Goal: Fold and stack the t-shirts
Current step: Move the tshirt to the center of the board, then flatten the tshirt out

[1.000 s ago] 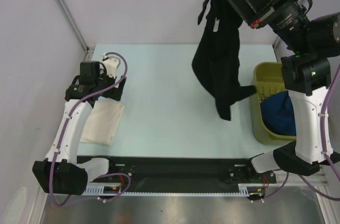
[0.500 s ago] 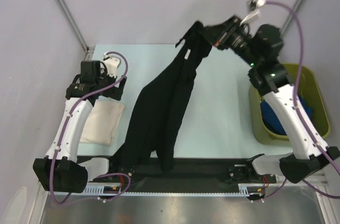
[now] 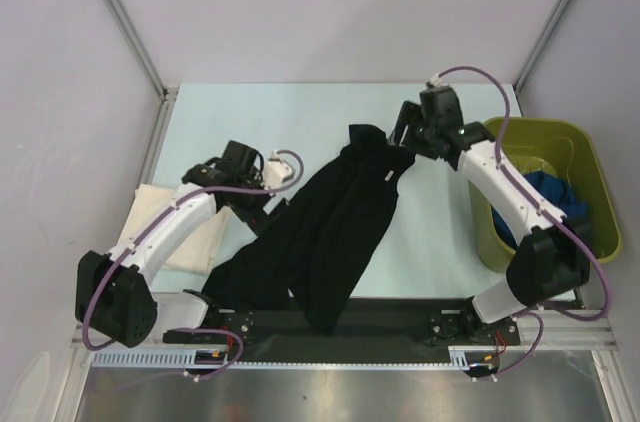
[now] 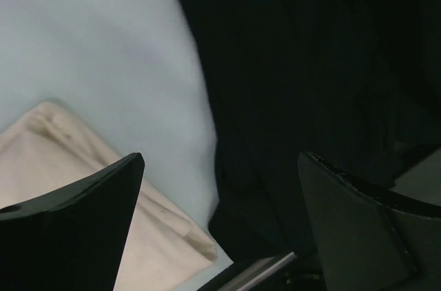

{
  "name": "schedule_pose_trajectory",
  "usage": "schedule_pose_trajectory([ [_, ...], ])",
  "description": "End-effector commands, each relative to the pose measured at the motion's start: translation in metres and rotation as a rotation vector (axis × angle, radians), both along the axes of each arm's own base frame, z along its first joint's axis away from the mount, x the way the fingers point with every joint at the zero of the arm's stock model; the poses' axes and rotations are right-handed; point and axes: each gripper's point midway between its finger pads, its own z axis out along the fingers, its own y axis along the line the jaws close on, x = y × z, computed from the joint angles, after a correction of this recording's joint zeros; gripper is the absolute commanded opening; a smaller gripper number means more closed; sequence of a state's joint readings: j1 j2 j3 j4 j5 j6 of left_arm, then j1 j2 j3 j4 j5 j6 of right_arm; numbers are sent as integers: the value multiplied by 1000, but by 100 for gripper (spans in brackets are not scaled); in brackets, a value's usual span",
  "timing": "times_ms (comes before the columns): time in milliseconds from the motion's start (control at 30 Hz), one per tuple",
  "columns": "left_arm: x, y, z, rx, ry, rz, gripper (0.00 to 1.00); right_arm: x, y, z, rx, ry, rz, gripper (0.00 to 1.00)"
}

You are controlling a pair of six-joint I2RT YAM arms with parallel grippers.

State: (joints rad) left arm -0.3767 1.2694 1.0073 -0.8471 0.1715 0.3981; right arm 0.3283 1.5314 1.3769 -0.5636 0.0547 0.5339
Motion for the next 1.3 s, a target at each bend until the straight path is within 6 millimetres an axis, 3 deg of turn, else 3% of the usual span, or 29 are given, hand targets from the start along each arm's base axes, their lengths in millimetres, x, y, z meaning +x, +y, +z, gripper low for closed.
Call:
schedule_pose_trajectory([
  [0,-25,-7,-33,58,117,-102,100,-53,14,-11,-61,36,45,71],
  [33,-30,-10,-40,60,148,-111,100,-64,18,-24,-69,63,50,71],
  [67,-36,-14,-45,74,167,-145,99,-79,14,-52,-97,126,34,71],
  [133,-43,-20,-56,99,198,-182,98,-94,18,-73,-90,173,13,72],
  [167,-49,-26,-61,110,204,-221,98,-105,14,-94,-101,221,9,72],
  [233,-53,-27,-73,157,220,-260,89,-110,15,-109,-93,247,-3,71],
  [467,-63,-34,-93,167,302,-302,36,-121,14,-158,-119,325,-15,68],
  [500,-62,-33,-94,176,301,-301,20,-121,14,-163,-114,328,-16,68],
  [567,-60,-32,-95,182,294,-294,4,-123,19,-172,-93,347,-1,67],
  [700,-60,-37,-98,162,296,-295,0,-116,26,-182,-74,351,-1,62],
  [767,-49,-34,-100,186,255,-266,0,-112,28,-184,-73,349,-5,59],
  [867,-17,-24,-95,208,167,-180,0,-109,27,-194,-74,362,-22,42],
  [933,3,-17,-90,204,141,-115,0,-106,24,-199,-66,371,-42,23],
  [1033,55,5,-66,192,39,28,0,-101,19,-199,-44,366,-70,1],
  [1167,122,21,-19,164,-114,154,0,-97,-5,-194,-63,355,-135,0],
  [1267,158,31,2,169,-185,212,0,-97,-29,-184,-87,342,-174,0],
])
